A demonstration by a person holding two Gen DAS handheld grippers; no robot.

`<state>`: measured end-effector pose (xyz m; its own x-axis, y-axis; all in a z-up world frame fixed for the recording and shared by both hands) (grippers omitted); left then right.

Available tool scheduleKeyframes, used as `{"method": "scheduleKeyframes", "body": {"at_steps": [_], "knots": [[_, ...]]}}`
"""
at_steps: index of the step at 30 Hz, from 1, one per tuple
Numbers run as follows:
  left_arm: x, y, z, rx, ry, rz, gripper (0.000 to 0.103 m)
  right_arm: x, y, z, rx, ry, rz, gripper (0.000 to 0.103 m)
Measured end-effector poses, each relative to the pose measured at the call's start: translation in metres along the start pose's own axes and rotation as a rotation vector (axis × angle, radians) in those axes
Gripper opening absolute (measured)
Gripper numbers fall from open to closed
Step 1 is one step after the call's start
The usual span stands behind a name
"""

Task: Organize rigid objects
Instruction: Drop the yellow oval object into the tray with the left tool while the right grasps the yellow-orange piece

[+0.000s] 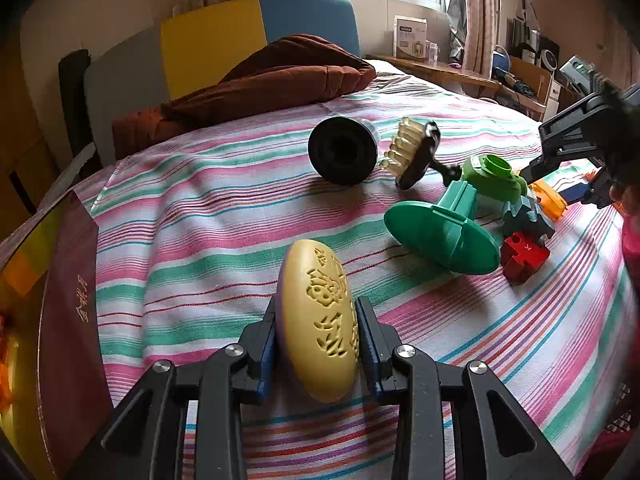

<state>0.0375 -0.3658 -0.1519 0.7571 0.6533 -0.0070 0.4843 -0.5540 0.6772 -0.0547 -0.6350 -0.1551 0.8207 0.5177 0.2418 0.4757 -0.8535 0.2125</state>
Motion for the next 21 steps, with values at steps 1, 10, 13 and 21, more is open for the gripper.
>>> {"method": "scheduleKeyframes", "body": {"at_steps": [1,10,13,21], "knots": [[0.000,0.000,0.000,0.000,-0.001,-0.001,0.036,0.000,0.001,0.001,-0.007,-0.016,-0.008,0.055],[0.002,0.000,0.000,-0.004,-0.019,-0.019,0.036,0.008,0.004,0.012,-0.030,-0.144,-0.100,0.037],[0.005,0.000,0.000,-0.005,-0.039,-0.036,0.035,0.014,0.002,0.014,-0.047,-0.173,-0.139,0.039],[0.012,-0.001,-0.003,-0.005,-0.115,-0.102,0.034,0.016,0.000,0.015,-0.069,-0.195,-0.173,0.038]]}}
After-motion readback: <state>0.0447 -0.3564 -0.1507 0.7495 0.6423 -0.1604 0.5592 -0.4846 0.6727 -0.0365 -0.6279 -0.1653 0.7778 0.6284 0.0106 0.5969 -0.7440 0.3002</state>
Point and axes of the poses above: each gripper's, at about its wrist camera, not at the fingertips, and z roughly the way its jaws point, x to its left, y to its top, the point moved 7 cm from there along z, roughly the way its jaws point, and after that the axes turned 4 degrees about -y, right-handed, at the moved point
